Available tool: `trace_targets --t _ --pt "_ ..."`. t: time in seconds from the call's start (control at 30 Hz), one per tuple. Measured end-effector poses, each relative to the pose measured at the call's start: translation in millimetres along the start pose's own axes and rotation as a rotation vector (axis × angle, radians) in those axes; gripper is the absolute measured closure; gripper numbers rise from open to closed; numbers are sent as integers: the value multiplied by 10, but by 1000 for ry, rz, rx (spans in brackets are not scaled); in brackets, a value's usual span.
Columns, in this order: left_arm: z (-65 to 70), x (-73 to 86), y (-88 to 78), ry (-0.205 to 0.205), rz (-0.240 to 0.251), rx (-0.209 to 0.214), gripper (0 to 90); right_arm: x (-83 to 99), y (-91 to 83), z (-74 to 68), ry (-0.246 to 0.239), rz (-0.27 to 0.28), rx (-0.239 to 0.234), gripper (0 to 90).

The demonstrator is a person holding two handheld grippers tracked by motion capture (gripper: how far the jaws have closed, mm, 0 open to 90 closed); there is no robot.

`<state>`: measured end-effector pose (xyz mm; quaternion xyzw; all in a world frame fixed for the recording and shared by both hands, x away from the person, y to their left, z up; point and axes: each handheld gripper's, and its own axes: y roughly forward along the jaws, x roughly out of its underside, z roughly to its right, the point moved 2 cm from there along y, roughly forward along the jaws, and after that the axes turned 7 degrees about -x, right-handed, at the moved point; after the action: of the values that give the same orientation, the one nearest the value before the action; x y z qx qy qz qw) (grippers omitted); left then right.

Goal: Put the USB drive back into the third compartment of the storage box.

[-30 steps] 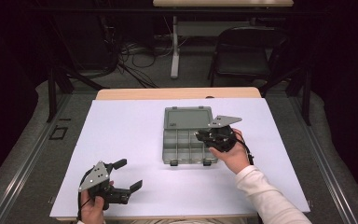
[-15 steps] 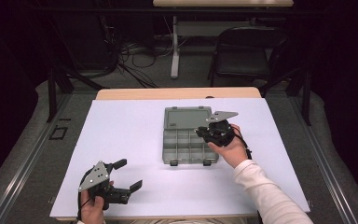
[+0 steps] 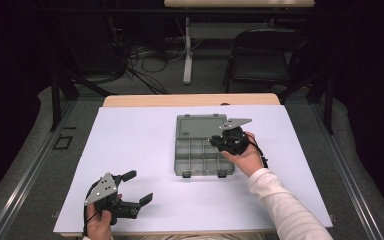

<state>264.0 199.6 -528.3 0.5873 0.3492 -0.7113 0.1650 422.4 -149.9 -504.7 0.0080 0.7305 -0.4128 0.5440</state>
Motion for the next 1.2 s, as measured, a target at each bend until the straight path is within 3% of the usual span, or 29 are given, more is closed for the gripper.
trace_targets --t 0.73,1.2 --pt "-1 2 -3 -2 -4 -2 65 100 251 38 6 -75 4 794" --pt "-1 3 -4 -2 -4 -3 67 133 294 37 13 -95 5 794"
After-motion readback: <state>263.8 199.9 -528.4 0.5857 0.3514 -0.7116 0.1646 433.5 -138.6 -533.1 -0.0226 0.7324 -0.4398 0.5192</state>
